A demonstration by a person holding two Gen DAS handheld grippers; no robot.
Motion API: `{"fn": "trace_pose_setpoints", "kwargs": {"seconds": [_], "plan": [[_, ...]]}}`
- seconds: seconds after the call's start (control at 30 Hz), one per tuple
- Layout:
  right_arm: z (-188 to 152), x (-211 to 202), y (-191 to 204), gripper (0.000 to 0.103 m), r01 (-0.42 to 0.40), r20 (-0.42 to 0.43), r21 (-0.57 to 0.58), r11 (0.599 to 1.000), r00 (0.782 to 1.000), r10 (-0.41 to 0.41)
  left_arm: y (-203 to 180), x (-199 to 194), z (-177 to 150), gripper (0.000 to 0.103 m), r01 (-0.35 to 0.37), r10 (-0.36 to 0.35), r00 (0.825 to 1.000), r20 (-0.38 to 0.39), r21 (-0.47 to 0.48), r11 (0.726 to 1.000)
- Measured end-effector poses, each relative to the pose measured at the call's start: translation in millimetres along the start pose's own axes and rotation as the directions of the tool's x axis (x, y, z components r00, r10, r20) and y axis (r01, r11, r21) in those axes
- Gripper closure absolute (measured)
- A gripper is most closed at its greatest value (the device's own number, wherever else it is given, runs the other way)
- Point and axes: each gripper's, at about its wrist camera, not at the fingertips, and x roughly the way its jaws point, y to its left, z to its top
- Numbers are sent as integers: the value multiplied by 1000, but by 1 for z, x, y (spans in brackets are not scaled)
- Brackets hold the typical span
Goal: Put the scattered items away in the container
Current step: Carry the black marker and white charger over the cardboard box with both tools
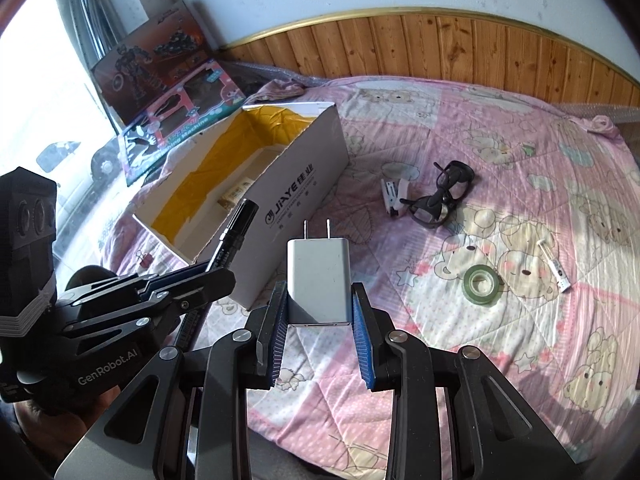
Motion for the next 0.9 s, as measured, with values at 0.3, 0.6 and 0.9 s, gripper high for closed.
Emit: {"fn": "trace_pose_setpoints", "kwargs": {"seconds": [0.3,0.6,0.9], "plan": [[16,9,20,71,-3,-12,-38,999,1000,2,23,-9,10,89,16,-15,1000,23,-43,999],[39,16,45,71,-14,-4,-93,996,1000,14,41,-16,21,89,32,-28,998,48,-71,997],[60,27,66,71,-24,-8,-149,988,1000,24,65,-25,37,89,15,-5,996,85,-116,993]]}}
